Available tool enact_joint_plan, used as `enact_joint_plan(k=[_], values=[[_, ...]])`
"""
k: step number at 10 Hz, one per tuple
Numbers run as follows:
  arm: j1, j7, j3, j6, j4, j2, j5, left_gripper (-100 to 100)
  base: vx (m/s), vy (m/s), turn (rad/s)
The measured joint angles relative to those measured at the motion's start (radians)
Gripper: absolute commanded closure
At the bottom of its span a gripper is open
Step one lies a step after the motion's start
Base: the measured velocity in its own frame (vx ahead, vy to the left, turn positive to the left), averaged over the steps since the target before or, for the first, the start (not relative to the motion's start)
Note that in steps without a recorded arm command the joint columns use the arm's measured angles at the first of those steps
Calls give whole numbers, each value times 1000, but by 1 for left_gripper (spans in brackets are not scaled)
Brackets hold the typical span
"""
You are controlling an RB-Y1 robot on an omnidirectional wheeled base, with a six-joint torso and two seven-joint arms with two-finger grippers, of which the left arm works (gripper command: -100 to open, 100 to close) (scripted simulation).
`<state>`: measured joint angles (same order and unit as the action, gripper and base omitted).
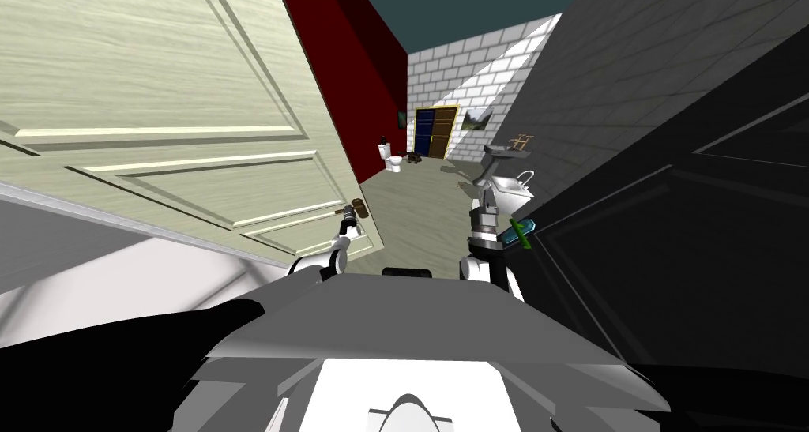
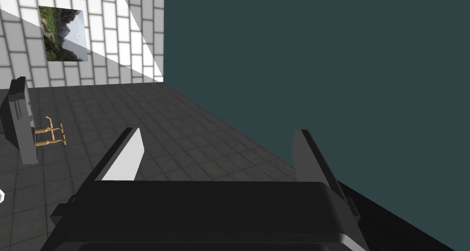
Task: Push the door open
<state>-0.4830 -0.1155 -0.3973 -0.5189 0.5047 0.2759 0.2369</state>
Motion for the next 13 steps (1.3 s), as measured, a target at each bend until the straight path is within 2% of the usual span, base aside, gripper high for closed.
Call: enact_joint_plan(k=[1,2,3,4,5,6,7,8,9,10,11,12,13], values=[[3,-2,-6,-1,-6,4,3,100,185,-19,58],[19,-15,-20,14,27,-4,8,100,147,-12,26],[20,-17,-25,14,27,1,11,100,67,7,2],[10,-14,-26,3,12,8,11,100,158,-23,22],[-4,-10,-30,-16,-29,22,14,100,221,-27,65],[-6,-12,-39,-24,-46,27,18,100,117,-18,37],[-2,-17,-45,-22,-34,28,21,100,170,-40,34],[27,-28,-61,4,20,22,28,100,150,-29,58],[18,-32,-68,2,2,31,31,100,177,-32,45],[5,-33,-76,-16,-34,41,34,100,195,-39,55],[20,-43,-89,-10,-10,37,39,100,163,-57,48],[13,-42,-94,-16,-31,51,43,100,70,-23,39],[11,-40,-96,-21,-35,56,44,100,107,-2,29]])
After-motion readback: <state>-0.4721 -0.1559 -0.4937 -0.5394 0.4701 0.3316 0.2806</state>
